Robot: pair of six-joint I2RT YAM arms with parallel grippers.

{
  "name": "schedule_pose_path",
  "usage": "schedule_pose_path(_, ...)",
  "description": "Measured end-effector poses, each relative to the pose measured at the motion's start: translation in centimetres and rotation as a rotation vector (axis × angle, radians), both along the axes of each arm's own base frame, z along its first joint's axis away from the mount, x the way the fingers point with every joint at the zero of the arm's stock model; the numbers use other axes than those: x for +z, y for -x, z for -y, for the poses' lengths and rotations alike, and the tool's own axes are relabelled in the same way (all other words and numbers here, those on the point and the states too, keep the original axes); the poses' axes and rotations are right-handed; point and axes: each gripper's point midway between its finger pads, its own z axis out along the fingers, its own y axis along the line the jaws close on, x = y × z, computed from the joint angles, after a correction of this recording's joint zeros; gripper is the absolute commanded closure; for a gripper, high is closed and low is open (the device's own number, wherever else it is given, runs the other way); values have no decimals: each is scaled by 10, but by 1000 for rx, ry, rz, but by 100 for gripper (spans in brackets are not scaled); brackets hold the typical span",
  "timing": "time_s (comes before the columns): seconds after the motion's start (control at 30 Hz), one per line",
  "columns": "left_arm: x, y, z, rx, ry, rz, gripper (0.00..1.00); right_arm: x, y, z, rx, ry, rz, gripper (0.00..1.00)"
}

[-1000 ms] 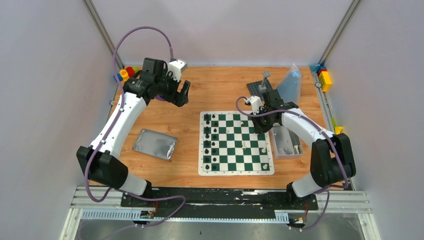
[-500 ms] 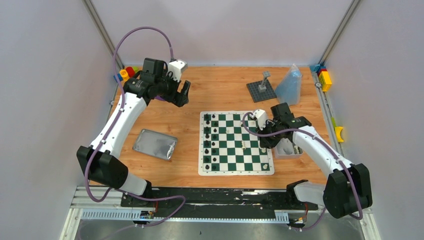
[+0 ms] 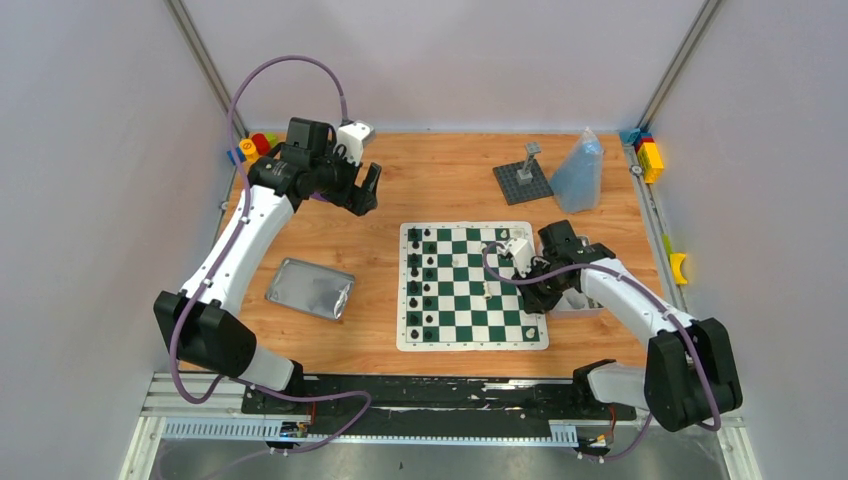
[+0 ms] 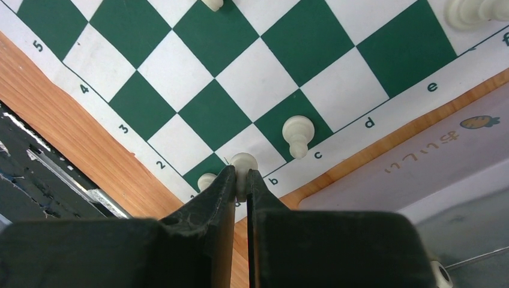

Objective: Set up the chess pieces on the board
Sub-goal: Place the chess piece on the chessboard.

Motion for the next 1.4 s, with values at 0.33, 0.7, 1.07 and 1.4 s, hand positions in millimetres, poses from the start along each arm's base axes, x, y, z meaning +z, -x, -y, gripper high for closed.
schedule_pose_path(0.33, -1, 0, 0, 0, -1, -3, 6, -15, 6, 5, 1, 20, -11, 97)
schedule_pose_path(0.7, -1, 0, 0, 0, -1, -3, 5, -18, 3, 3, 3, 18, -6, 76)
schedule_pose_path(1.07, -1, 0, 0, 0, -1, -3, 5, -15, 6, 4, 3, 19, -3, 59)
schedule_pose_path(1.4, -1, 0, 0, 0, -2, -2, 5, 33, -22, -16, 18, -38, 112, 51)
